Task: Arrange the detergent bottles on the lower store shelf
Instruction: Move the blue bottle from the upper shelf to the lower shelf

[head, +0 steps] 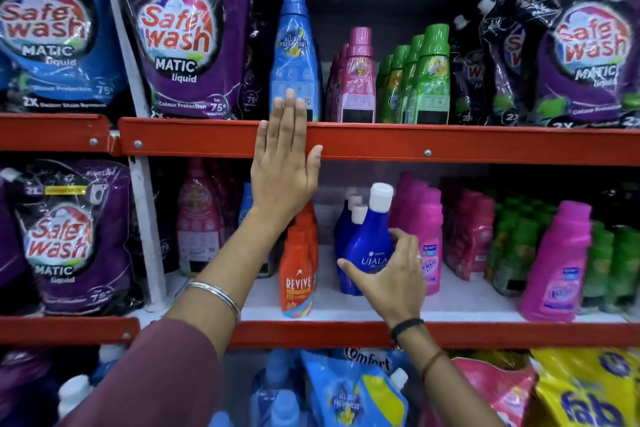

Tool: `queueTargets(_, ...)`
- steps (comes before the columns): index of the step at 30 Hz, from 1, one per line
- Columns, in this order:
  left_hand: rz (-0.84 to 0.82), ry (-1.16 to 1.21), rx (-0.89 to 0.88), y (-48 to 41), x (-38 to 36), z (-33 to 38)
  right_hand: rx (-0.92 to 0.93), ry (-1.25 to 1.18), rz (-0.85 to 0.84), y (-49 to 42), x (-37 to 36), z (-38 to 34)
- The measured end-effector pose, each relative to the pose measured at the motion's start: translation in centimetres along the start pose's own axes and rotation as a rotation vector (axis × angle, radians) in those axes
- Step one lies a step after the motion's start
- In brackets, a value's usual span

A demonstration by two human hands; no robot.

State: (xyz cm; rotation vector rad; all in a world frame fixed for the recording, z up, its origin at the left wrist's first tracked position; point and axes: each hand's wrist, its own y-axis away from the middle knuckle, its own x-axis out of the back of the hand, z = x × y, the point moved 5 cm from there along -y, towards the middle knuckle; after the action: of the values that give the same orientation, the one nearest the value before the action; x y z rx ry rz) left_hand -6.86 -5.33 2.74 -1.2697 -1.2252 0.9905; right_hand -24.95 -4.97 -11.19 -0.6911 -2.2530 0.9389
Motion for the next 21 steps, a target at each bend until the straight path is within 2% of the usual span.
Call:
queueTargets(11,0.0,-0.006,-0.004,0.0,0.0,0.0,-0.161,0.15,-0.177,2.0,-4.2,3.5)
queueTargets(21,-0.007,0.0,0.002,0.0,0.0,0.1,-0.151,0.22,-0.171,2.0,-4.7,4.0)
